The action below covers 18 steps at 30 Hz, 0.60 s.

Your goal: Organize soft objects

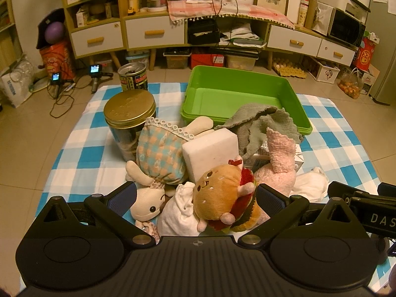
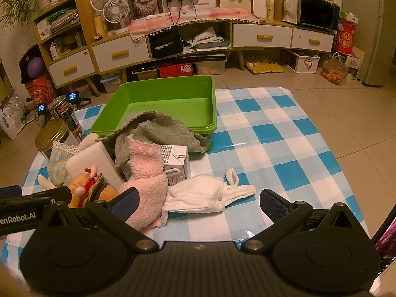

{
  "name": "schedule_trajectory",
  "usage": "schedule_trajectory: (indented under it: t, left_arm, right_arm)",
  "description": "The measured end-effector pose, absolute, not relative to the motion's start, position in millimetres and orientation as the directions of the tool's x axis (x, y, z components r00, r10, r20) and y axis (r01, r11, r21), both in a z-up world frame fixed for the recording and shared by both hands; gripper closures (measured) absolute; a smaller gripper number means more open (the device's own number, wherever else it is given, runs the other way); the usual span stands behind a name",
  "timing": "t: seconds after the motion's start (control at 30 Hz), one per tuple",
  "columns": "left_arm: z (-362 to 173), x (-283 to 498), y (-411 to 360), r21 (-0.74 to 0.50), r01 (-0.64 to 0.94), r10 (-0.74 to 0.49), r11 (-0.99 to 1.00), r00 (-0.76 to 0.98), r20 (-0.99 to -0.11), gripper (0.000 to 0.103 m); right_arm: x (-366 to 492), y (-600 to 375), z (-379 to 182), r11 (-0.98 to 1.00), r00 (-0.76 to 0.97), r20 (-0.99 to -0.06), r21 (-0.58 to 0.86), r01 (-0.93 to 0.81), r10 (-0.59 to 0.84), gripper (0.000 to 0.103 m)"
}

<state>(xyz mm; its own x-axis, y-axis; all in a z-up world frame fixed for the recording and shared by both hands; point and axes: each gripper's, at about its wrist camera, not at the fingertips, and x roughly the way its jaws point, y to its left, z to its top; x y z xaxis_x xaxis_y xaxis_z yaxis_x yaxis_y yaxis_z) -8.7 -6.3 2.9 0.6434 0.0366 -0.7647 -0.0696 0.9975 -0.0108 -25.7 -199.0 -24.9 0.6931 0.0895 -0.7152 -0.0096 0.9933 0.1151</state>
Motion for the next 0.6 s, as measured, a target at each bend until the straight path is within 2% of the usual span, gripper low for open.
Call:
schedule_trajectory:
  t: [0.6]
  left_arm:
    - [-4, -3, 31, -0.035, -0.06, 0.01, 0.998, 0.624, -0.781, 0.005]
  right_arm:
    - [-20, -204, -30, 0.991, 0.682, -0.725, 0.133, 0.006, 0.093, 0.034]
